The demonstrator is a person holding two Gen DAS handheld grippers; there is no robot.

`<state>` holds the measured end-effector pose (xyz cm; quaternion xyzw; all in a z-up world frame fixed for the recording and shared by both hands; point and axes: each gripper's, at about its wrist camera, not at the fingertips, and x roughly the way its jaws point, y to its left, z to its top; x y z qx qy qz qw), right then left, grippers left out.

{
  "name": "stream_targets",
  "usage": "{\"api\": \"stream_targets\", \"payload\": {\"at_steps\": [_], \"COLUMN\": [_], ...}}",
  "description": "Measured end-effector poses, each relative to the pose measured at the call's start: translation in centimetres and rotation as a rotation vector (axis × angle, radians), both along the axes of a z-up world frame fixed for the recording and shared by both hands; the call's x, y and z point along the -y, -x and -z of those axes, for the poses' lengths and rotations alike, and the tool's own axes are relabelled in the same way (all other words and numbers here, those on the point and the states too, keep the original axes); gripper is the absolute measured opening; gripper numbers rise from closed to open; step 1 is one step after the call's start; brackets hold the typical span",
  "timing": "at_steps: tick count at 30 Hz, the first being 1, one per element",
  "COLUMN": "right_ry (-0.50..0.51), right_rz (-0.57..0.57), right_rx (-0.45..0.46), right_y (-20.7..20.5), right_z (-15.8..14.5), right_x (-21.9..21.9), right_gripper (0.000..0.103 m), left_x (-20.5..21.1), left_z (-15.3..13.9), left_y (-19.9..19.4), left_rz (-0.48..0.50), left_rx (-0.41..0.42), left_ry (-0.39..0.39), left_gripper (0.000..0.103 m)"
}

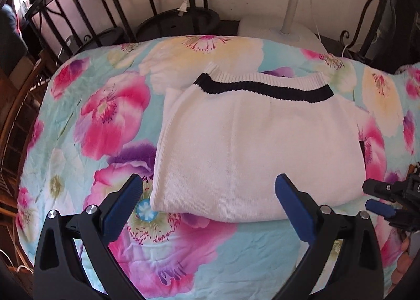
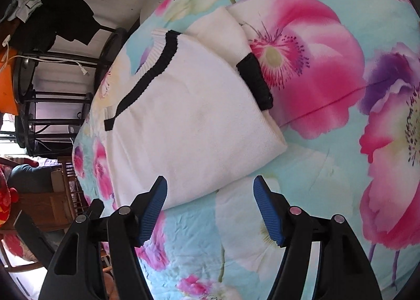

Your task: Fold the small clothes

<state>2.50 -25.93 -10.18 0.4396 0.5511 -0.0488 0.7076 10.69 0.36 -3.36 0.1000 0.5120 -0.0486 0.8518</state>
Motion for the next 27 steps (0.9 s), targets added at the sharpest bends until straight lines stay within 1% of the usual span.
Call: {"api": "stream_targets", "payload": {"at_steps": [3, 6, 9, 14, 15, 16, 18, 21, 24, 26, 27], "right_ry": [0.024, 0.015, 0.029, 0.080, 0.092, 0.106, 0.145, 0.184, 0.171, 0.140, 0.106], "right_rz": [0.015, 0.037, 0.032, 0.013, 0.016, 0.022, 0.036, 0.025, 0.016, 0.031, 0.039], "right_rx": [0.009, 0.017, 0.021, 0.047, 0.060, 0.072, 0.093, 0.108, 0.107, 0.120, 0.130], "right_y": [-0.4, -0.7, -0.8, -1.2, -1.3, -1.3, -1.3, -1.5, -1.9, -1.9, -2.0], "right_z": [0.4, 1.2, 1.8, 2.3, 2.3, 2.3, 2.4, 3.0, 4.2, 4.7, 5.1], "right_x": [0.5, 1.1, 1.2, 1.2, 1.4, 1.5, 1.9, 2.3, 2.8, 3.1, 3.3], "right_gripper": [0.069, 0.070, 0.071, 0.072, 0.073, 0.078, 0.083, 0.086, 0.086, 0.086, 0.086], "left_x": [0.3, 0.3, 0.2, 0.3, 0.4, 0.4, 0.6, 0.7, 0.7, 0.7, 0.7], "left_z": [0.1, 0.2, 0.3, 0.5, 0.6, 0.6, 0.7, 0.7, 0.8, 0.8, 0.8], "left_y": [-0.1, -0.3, -0.5, -0.5, -0.5, -0.5, -0.5, -0.4, -0.5, -0.6, -0.7], "left_rz": [0.008, 0.005, 0.000, 0.007, 0.008, 0.012, 0.018, 0.023, 0.024, 0.022, 0.020], "left_rx": [0.003, 0.007, 0.004, 0.004, 0.003, 0.002, 0.004, 0.014, 0.012, 0.006, 0.003], "left_ry": [-0.016, -0.023, -0.027, -0.046, -0.047, -0.051, -0.062, -0.079, -0.080, -0.084, -0.086], "left_gripper": [0.098, 0.098, 0.098, 0.098, 0.098, 0.098, 0.098, 0.098, 0.098, 0.098, 0.098]}}
